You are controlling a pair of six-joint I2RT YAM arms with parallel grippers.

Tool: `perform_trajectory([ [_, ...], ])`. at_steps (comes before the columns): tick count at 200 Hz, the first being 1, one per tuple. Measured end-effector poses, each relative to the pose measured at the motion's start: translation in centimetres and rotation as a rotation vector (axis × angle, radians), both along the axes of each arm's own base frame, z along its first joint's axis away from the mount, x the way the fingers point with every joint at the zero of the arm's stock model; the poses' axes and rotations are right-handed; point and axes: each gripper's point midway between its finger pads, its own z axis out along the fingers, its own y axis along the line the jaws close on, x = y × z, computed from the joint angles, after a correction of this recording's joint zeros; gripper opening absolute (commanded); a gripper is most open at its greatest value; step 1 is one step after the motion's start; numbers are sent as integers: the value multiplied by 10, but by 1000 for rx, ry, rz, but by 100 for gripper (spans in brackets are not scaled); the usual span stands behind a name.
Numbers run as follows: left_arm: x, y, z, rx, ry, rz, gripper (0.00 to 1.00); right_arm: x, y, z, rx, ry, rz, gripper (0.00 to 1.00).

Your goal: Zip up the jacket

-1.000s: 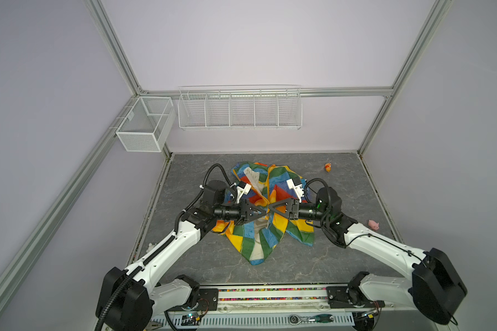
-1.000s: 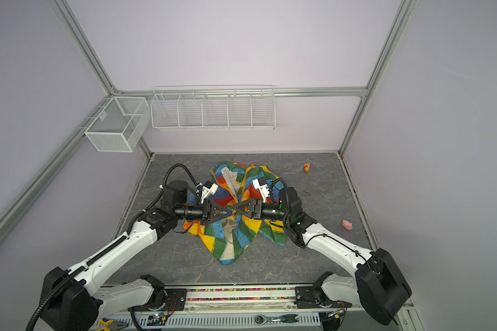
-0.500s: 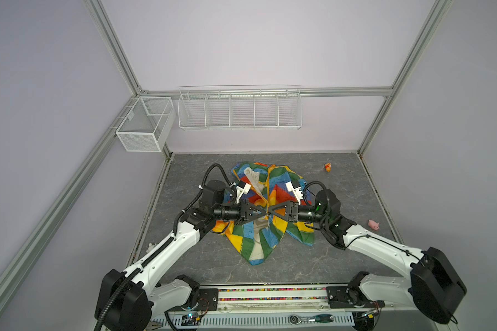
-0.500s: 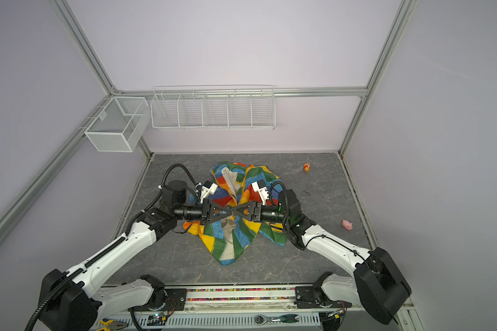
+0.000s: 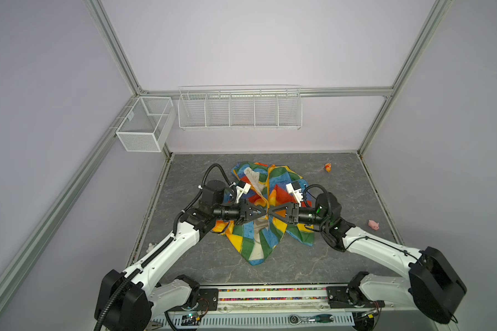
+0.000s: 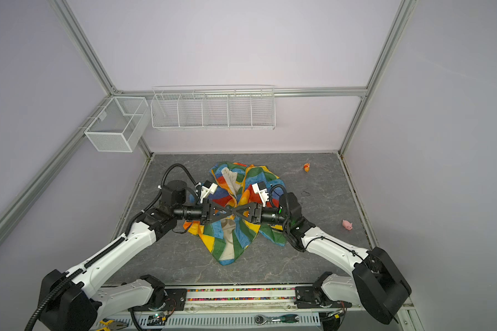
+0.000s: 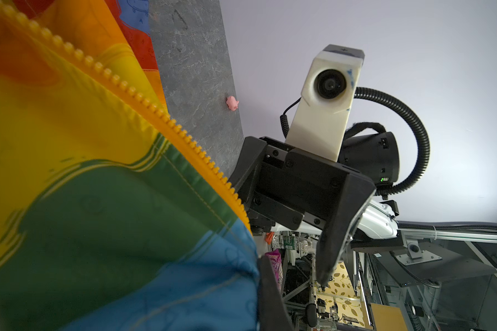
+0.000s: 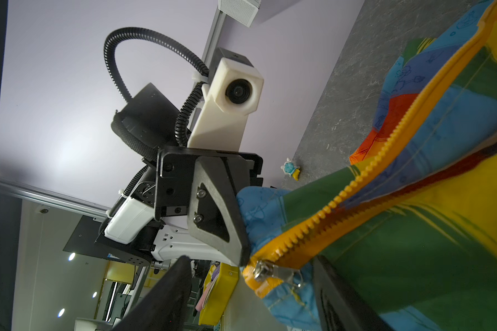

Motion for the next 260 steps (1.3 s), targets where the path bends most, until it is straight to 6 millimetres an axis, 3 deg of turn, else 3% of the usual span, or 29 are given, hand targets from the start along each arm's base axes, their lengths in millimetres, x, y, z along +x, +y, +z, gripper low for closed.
perform_trajectory([
  [94, -2, 1, 4, -7, -12, 0, 0, -2, 1, 2, 38, 12, 6, 63],
  [210, -2, 1, 4, -7, -15, 3, 0, -6, -3, 8, 52, 7, 4, 42],
  [232, -2, 1, 4, -7, -15, 4, 0, -7, -4, 8, 53, 7, 4, 42],
  [260, -2, 1, 4, -7, -15, 4, 0, -8, -4, 2, 39, 17, 3, 50],
])
